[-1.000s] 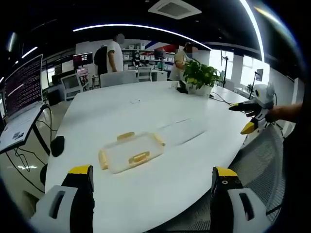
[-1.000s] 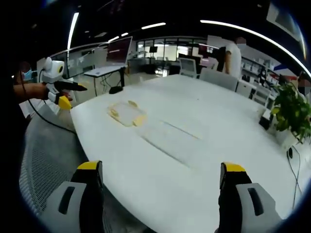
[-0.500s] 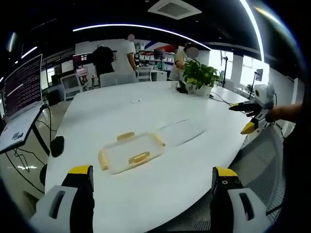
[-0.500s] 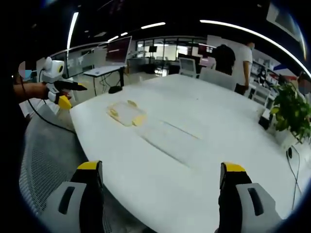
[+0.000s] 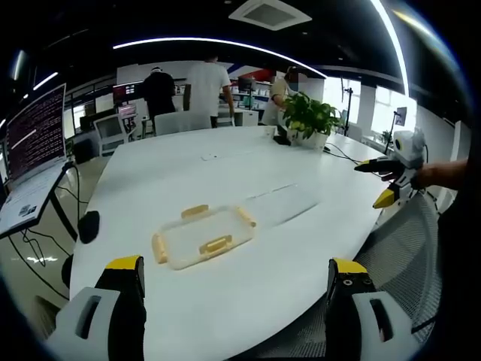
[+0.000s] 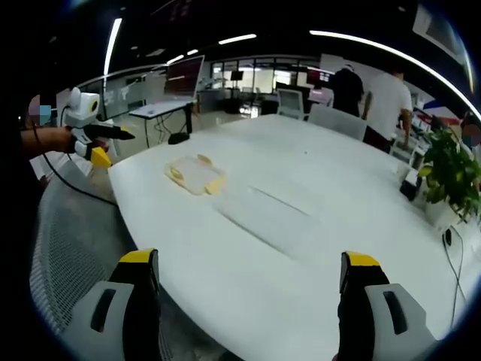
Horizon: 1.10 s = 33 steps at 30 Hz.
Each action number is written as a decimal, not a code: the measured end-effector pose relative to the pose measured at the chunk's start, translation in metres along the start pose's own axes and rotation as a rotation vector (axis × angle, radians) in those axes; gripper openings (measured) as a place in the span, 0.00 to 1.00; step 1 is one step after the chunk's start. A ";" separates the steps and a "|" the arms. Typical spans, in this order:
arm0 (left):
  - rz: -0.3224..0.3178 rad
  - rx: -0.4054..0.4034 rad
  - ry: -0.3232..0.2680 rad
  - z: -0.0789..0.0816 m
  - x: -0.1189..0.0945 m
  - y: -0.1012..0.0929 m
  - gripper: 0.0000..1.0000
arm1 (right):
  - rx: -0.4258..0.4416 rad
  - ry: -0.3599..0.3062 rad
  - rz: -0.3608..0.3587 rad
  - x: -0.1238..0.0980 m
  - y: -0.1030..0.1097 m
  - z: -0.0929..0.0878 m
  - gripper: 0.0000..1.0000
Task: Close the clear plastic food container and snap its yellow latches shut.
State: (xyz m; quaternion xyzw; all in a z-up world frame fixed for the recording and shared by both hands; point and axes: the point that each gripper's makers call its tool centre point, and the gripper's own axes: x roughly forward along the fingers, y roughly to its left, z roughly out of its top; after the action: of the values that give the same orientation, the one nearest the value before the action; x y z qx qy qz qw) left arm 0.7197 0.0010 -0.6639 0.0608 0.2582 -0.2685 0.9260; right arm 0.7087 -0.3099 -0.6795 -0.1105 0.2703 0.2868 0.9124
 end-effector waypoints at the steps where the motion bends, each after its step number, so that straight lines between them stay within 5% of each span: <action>1: 0.000 0.000 0.000 0.000 0.000 0.000 0.99 | -0.001 0.001 0.000 0.000 0.000 0.000 0.98; 33: 0.008 0.009 0.009 0.003 -0.002 0.012 0.99 | -0.061 0.014 0.036 0.003 0.000 0.017 0.97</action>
State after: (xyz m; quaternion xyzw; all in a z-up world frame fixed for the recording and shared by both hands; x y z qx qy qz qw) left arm 0.7258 0.0109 -0.6603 0.0670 0.2609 -0.2657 0.9256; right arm 0.7181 -0.3026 -0.6676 -0.1356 0.2695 0.3104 0.9015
